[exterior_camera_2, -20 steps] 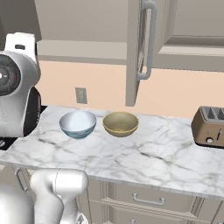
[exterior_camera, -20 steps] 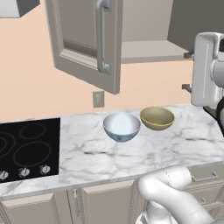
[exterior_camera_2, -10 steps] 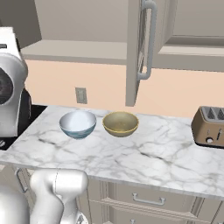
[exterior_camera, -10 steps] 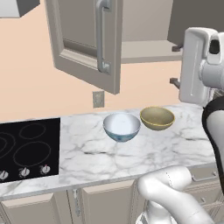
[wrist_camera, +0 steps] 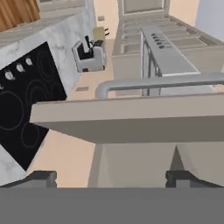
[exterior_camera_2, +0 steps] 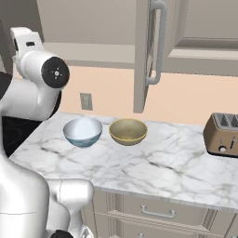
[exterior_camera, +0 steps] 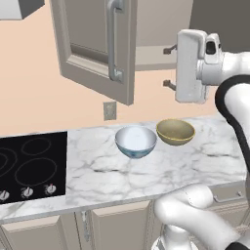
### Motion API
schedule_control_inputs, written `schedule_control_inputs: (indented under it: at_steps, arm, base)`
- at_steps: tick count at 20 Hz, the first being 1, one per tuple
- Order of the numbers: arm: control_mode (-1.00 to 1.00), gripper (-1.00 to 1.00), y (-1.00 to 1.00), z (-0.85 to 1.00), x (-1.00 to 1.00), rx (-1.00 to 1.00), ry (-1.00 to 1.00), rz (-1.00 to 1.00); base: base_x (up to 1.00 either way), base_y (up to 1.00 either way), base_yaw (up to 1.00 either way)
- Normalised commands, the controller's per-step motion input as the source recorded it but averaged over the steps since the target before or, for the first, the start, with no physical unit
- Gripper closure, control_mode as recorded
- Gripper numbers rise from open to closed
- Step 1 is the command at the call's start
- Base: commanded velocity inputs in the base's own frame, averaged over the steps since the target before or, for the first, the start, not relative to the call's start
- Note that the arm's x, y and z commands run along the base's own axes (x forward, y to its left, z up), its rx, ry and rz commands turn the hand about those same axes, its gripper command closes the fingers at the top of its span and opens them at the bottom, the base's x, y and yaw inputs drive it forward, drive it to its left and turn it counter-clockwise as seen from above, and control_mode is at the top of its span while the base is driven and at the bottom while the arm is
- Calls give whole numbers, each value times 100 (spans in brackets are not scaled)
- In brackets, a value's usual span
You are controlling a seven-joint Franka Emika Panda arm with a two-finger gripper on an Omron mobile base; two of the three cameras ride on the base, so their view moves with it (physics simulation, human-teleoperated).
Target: Open the cabinet. Pick the bowls from the counter and place them in the cabinet. Then close the cabinet.
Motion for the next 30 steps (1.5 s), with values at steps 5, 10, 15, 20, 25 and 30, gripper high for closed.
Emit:
schedule_control_inputs:
  at_steps: [5, 10, 15, 20, 25, 30]
  arm:
    - [-100, -100, 77, -10, 75, 0, 0, 15]
    - [-100, -100, 80, -7, 60, 0, 3, 13]
    - [-100, -100, 100, 0, -16, -4, 0, 19]
    - [-100, -100, 100, 0, -69, -10, -3, 20]
    - [-100, -100, 76, -2, -52, -6, -3, 11]
    - [-100, -100, -57, 0, -98, 0, 14, -25]
  base:
    - [0, 0, 0]
    - [0, 0, 0]
    - [0, 0, 0]
    - [0, 0, 0]
    - [0, 0, 0]
    - [0, 0, 0]
